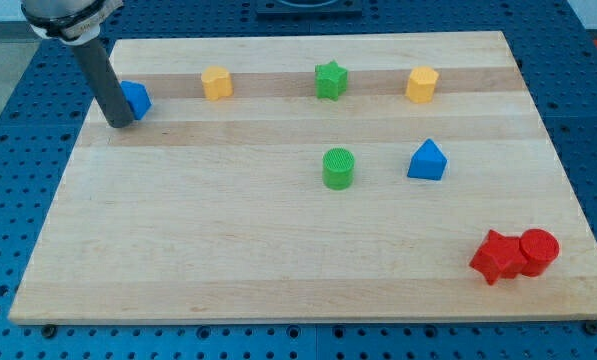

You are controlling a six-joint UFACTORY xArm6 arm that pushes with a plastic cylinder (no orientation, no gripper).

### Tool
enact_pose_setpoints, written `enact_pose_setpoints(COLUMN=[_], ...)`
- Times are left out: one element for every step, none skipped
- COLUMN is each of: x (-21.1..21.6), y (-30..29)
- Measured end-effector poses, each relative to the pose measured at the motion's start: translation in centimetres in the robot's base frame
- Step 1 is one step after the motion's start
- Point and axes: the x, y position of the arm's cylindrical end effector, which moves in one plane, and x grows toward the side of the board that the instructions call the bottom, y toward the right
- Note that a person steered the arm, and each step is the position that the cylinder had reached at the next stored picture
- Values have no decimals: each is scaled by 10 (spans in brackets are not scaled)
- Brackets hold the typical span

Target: Move the blue cube towards top left

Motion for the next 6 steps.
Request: enact_pose_setpoints(x=[4, 4, -16, -48, -73, -75], y=[3, 7, 8, 6, 4, 3])
